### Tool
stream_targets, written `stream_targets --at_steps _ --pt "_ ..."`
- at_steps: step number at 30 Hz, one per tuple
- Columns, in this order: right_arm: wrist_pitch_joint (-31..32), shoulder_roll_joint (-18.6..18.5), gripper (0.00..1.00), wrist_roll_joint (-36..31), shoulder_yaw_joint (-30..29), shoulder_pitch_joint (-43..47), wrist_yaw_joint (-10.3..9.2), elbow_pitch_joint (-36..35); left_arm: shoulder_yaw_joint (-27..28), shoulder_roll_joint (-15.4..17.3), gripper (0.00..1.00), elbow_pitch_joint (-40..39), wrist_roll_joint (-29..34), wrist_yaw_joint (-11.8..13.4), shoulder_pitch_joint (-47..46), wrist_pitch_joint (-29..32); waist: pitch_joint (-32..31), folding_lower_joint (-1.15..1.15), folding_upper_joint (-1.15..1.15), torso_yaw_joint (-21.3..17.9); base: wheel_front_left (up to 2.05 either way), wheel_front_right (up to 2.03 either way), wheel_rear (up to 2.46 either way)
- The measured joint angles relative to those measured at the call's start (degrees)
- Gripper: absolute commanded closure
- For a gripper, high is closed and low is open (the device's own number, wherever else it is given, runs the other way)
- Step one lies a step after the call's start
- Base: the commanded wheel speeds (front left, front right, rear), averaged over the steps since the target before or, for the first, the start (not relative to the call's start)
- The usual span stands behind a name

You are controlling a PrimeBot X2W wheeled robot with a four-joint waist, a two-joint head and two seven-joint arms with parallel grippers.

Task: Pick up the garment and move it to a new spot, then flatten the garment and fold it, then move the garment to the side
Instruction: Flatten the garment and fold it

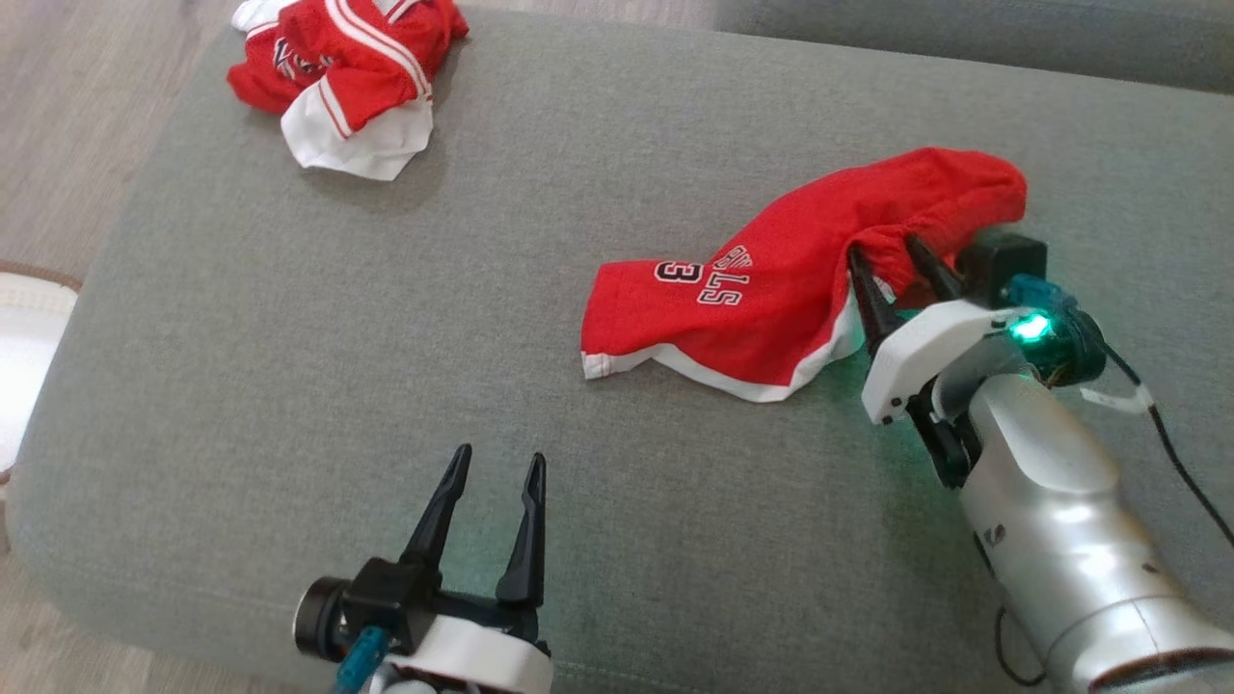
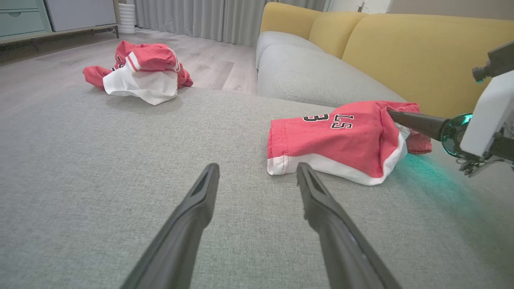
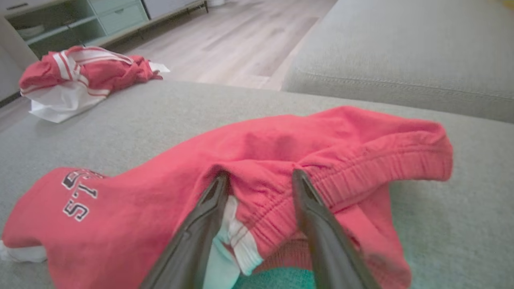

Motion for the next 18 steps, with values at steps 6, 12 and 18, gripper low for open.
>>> stream_targets --at_steps 6,12,18 --pt "0.4 -0.3 1.0 -4.3 -1.0 -2.5 0.0 4.4 0.1 -0.1 0.0 0.1 -0.2 0.0 -0.2 0.0 0.5 0.0 0.0 0.7 0.0 0.0 0.0" --pt "-2.3 -1.1 1.0 -8.2 -3.3 -2.3 0.0 4.6 0.4 -0.2 0.0 0.2 -0.2 0.5 -0.1 -0.1 -0.1 0.0 0.0 -0.7 0.0 0.0 0.0" --pt "-2.5 -2.2 1.0 -9.3 -3.4 1.0 0.0 -1.3 1.0 -0.4 0.0 0.3 -0.7 0.5 0.2 -0.1 -1.5 0.0 0.0 -3.3 0.0 0.0 0.0"
